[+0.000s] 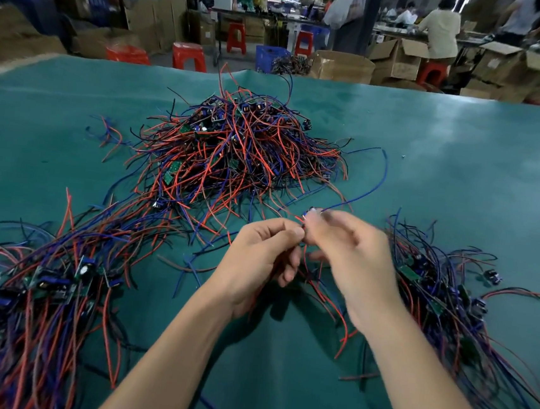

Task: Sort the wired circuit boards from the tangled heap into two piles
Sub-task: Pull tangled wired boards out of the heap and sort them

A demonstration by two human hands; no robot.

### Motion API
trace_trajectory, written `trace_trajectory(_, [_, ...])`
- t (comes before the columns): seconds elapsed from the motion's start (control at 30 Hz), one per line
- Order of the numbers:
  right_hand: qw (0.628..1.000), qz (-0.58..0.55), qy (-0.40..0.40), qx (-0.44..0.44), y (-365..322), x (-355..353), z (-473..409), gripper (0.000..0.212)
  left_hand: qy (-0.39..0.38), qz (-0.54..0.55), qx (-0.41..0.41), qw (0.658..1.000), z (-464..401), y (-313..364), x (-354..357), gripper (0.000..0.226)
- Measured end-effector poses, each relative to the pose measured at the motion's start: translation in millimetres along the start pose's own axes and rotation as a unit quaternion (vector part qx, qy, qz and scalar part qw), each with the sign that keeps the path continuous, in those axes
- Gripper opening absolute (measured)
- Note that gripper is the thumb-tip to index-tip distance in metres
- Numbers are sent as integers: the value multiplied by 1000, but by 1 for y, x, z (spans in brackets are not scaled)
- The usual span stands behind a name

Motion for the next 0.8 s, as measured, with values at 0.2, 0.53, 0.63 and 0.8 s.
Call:
trace_trajectory(0.2, [994,40,65,-77,-22,-27,-4,20,-64,-71,-2,995,6,-3,15,27])
trace_trajectory(0.53, [927,204,311,-46,-54,-172,-26,28,-1,-83,-14,996,2,-6,-3,27])
trace_trajectory(0.63, [867,439,233,29,-46,-179,-36,58,56,-52,-19,997,0,-6,-16,24])
trace_trajectory(0.8, [845,500,184,-46,-77,-116,-31,53,128,-39,-28,991,-3,-11,-29,21])
Point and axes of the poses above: each hand's wrist, its own z-axis away from the middle knuckle, its own x-axis out of the palm, y = z × x, the point moved 10 cm from there along -z, towards the middle knuckle, and after that the axes turned 7 degrees about y, right-handed, at the moved point
